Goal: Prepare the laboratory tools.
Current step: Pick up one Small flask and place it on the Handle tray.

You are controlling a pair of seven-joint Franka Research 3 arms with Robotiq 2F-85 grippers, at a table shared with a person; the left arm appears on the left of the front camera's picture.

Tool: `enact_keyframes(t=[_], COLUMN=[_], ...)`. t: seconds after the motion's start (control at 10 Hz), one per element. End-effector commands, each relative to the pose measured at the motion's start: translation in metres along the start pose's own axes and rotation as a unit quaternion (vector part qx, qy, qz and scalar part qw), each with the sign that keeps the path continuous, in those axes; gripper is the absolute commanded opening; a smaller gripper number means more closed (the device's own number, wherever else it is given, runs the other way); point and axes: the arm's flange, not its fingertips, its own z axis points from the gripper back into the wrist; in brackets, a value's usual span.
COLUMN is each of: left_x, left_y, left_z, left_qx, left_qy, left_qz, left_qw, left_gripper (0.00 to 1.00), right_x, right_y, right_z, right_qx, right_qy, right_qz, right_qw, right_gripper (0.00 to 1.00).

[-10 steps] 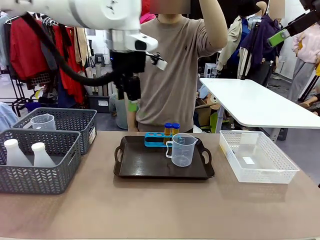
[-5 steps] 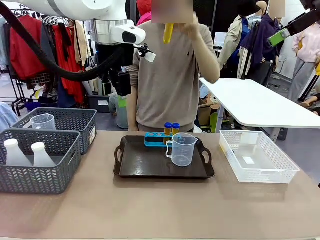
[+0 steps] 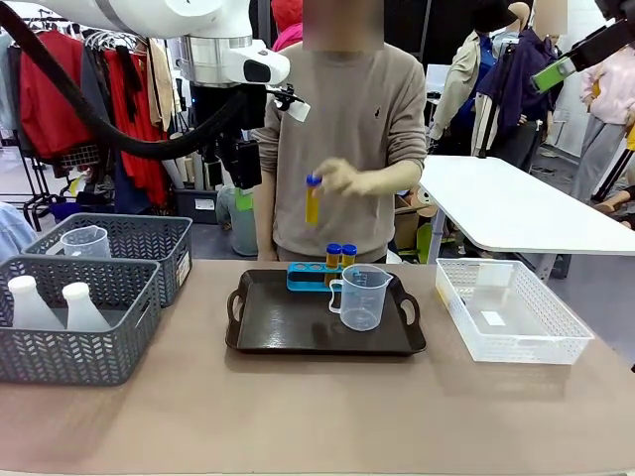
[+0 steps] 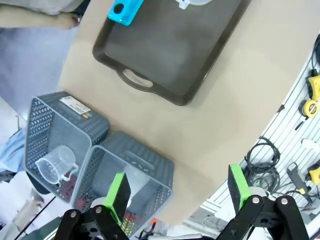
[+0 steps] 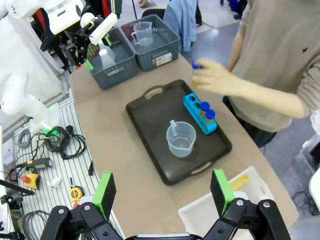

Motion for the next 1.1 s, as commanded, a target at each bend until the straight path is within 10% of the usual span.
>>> enact_keyframes(t=[0.0, 0.4, 1.0], left_x=[-0.024, -0.104, -0.169], left_y=[0.009, 0.036, 0.128], left_z=[0.029, 0.067, -0.047], left_qx=[0.023, 0.074, 0.002], left_qy=[-0.006, -0.014, -0.001], left_qz=[0.03, 0.216, 0.33], left_qw=[0.999, 0.973, 0.944], left_gripper=[1.0, 1.0, 1.0], right_x=[0.002, 0.002, 0.002], right_y=[0.002, 0.002, 0.002], right_z=[0.0, 0.0, 0.0], right_qx=[0.002, 0.002, 0.002], right_qy=[-0.004, -0.004, -0.004], right_qz=[-0.001, -0.001, -0.001], right_qw=[1.0, 1.0, 1.0], right_gripper=[1.0, 1.0, 1.0])
